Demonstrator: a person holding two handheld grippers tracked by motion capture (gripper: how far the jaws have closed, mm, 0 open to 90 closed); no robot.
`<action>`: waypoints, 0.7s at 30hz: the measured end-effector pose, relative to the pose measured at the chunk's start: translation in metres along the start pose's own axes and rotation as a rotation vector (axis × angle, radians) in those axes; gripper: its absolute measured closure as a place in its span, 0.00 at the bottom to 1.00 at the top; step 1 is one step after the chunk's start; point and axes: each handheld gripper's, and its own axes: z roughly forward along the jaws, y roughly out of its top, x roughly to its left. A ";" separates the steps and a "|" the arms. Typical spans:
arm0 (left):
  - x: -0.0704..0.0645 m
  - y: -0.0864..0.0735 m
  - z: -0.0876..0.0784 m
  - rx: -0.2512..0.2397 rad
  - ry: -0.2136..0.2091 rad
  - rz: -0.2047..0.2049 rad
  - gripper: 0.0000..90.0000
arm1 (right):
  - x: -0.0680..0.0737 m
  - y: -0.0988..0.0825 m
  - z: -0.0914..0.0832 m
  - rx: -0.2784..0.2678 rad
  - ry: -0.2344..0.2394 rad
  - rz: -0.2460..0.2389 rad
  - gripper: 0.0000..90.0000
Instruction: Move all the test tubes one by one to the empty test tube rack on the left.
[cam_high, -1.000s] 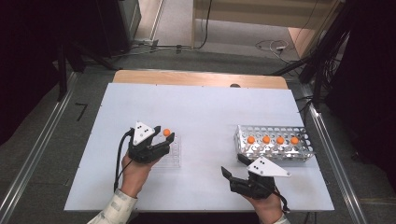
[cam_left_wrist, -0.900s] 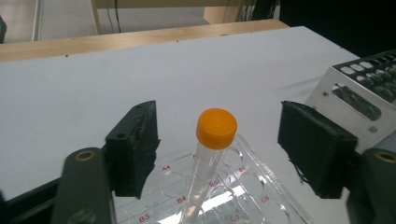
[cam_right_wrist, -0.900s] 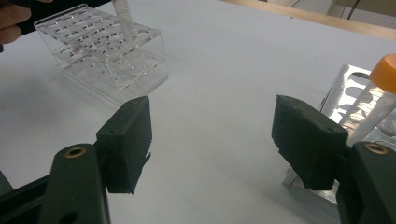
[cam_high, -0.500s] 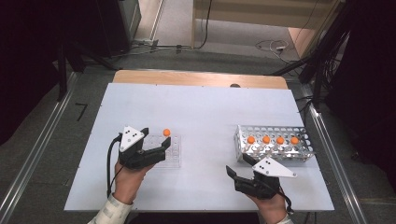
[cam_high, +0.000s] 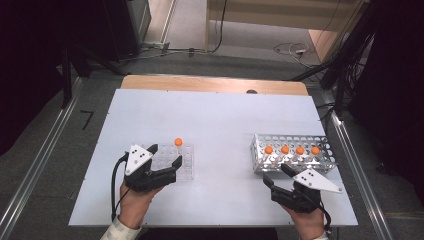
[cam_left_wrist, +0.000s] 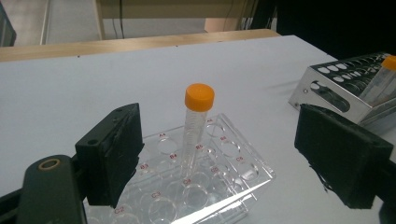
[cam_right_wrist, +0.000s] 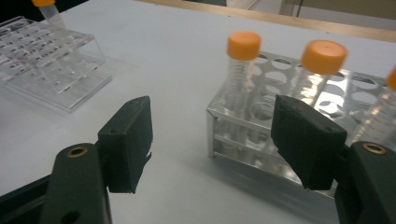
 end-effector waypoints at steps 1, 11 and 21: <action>-0.001 -0.001 0.000 0.001 0.000 -0.002 0.17 | -0.002 -0.001 -0.001 0.000 -0.008 0.003 0.31; 0.002 -0.008 -0.004 0.007 0.013 0.001 0.17 | -0.029 -0.006 -0.013 -0.017 -0.104 0.036 0.34; 0.003 -0.011 -0.006 0.015 0.016 0.015 0.17 | -0.056 -0.013 -0.018 -0.025 -0.234 0.074 0.39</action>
